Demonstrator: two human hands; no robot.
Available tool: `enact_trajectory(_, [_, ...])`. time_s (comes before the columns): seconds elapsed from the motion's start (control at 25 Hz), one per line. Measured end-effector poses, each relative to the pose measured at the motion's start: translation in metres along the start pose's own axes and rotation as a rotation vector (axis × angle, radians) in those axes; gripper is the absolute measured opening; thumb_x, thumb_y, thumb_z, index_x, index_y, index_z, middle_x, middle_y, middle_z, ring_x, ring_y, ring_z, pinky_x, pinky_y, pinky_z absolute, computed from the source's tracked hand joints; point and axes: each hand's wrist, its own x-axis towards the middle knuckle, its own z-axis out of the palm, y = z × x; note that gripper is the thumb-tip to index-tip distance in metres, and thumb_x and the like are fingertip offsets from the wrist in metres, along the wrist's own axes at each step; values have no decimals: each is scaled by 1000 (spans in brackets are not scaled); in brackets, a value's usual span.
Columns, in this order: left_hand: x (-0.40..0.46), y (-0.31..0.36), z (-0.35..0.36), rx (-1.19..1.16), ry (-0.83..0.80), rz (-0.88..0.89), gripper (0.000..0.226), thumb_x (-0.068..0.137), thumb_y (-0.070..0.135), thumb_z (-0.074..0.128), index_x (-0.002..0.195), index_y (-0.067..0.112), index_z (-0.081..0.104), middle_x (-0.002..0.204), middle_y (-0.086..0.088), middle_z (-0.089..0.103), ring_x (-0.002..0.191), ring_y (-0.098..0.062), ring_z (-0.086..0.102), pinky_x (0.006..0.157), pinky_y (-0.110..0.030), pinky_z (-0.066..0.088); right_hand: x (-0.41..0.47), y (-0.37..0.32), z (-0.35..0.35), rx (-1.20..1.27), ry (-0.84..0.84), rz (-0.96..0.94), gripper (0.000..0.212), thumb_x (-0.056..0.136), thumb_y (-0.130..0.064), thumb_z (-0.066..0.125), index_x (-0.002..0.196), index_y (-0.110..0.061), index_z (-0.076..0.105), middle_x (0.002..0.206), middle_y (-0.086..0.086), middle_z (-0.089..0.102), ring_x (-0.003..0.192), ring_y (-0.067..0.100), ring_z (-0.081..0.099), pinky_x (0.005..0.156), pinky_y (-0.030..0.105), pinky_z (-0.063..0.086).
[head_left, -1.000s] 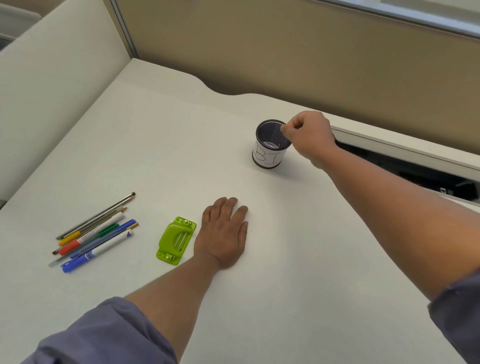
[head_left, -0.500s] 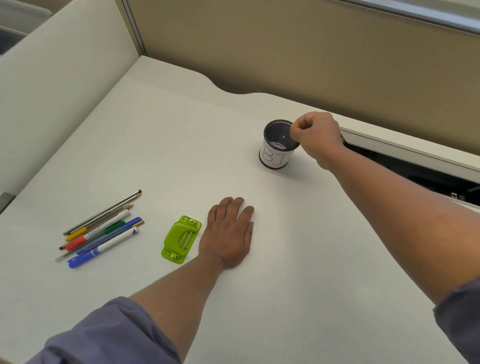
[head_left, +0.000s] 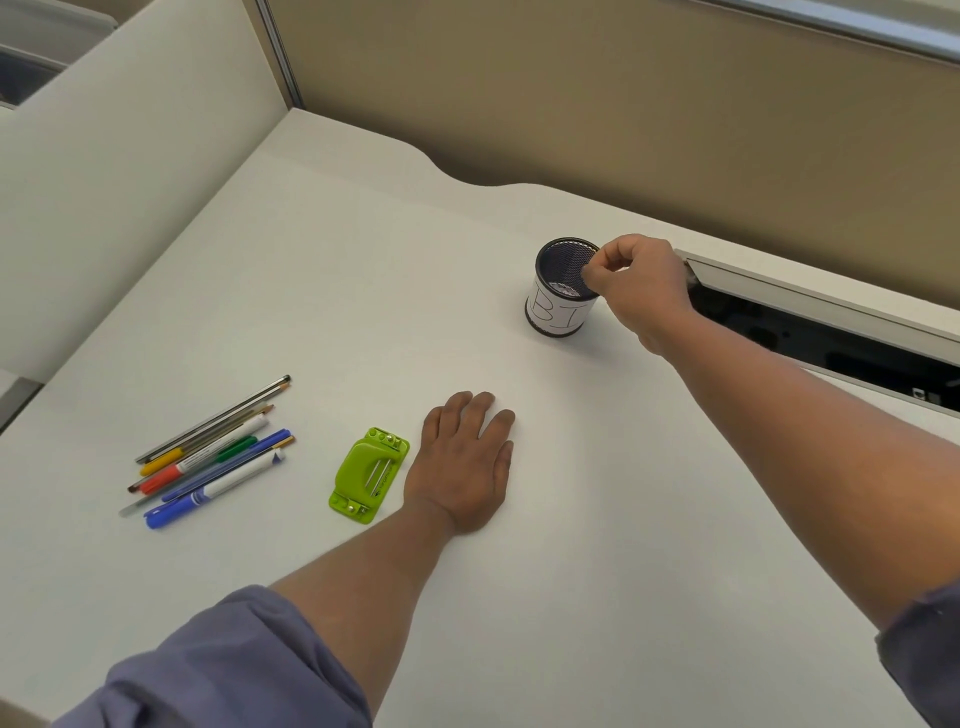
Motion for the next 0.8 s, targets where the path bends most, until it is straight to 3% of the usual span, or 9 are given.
enact_trajectory(0.28, [0,-1,1,-3,-6,0,38,99,37,34,132,24,48,147,-7,45,138,-35,33,112,-47,22,-4,4,5,61,21,-50,15,86,-18,61,88,-28,72,81,-19,62,77,-1,56,66,21,43])
enact_trajectory(0.52, [1,-1,3,6,12,9,36,99,37,36,130,25,47,146,-7,45,137,-34,33,110,-45,19,-5,8,5,69,44,-35,13,79,-18,67,73,-29,69,70,-16,62,63,-3,53,62,20,44])
enact_trajectory(0.64, [1,-1,3,7,18,12,35,99,36,37,130,25,47,146,-7,46,136,-34,33,110,-45,19,-6,8,6,79,39,-26,16,77,-15,63,77,-29,71,69,-15,61,62,4,52,61,24,44])
enact_trajectory(0.8, [1,-2,3,2,15,6,37,99,37,36,131,25,48,147,-7,45,137,-34,32,111,-45,19,-9,10,5,66,47,-49,17,77,-15,64,72,-31,68,71,-16,62,66,1,53,64,22,45])
